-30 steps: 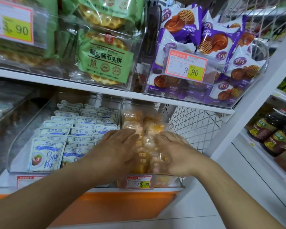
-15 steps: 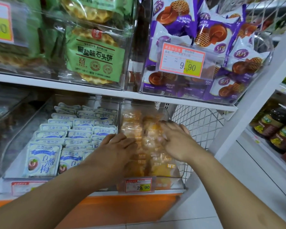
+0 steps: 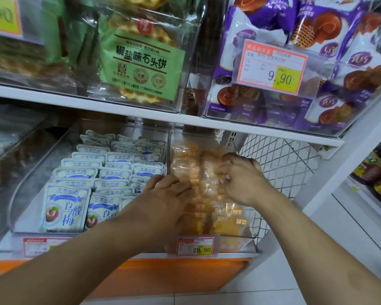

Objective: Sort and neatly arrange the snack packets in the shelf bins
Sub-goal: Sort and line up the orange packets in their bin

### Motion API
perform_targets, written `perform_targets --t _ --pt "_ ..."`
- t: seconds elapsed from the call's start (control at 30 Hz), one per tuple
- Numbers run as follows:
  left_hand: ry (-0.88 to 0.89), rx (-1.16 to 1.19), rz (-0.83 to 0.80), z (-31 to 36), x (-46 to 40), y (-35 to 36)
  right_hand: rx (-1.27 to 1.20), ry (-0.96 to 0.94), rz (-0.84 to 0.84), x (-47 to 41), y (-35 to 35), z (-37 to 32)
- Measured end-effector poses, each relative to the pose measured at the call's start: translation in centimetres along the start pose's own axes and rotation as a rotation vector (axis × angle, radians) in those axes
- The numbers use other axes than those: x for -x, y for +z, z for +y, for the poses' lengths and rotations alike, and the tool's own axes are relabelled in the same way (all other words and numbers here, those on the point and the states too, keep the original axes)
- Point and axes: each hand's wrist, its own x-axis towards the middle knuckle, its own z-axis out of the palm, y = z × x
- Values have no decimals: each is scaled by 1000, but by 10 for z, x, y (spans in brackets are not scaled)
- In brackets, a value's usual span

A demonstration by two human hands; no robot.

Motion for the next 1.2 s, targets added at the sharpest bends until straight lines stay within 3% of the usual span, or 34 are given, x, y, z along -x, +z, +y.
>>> perform_targets --t 0.13,0.4,0.73,0.93,1.2 --pt "5 7 11 0 1 0 1 13 1 3 3 1" --pt "8 25 26 -2 0 4 -16 -16 -167 6 -2 3" --pt "-1 3 47 -4 0 2 -282 -10 -339 36 -33 20" --pt "-6 13 52 -6 -1 7 -110 -71 -22 47 -15 11" --pt "-5 49 68 -3 -1 6 -177 56 144 36 -5 10"
